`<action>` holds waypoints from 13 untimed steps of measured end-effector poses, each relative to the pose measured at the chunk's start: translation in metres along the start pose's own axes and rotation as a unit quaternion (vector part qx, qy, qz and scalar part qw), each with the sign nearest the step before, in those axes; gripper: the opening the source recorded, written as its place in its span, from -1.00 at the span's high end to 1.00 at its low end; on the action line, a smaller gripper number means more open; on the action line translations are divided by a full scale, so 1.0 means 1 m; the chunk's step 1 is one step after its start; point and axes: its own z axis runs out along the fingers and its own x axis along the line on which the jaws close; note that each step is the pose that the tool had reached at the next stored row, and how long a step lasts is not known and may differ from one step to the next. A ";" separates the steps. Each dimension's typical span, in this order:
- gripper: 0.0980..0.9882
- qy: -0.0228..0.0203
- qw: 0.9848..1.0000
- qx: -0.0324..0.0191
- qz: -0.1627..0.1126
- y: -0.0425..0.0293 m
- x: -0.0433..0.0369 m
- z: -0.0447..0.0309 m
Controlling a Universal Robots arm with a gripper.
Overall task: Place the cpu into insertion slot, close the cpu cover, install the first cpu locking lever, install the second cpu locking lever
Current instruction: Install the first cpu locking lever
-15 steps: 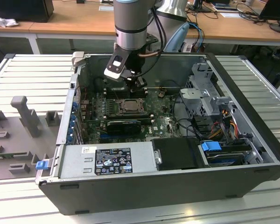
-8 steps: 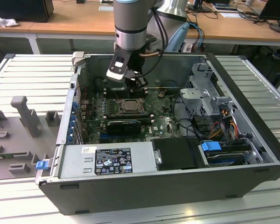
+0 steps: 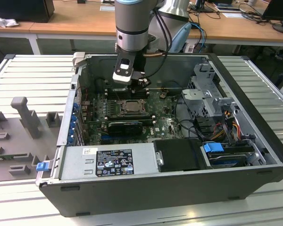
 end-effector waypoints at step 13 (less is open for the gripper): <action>0.98 0.009 0.988 0.005 -0.153 0.0000 0.0000 0.0000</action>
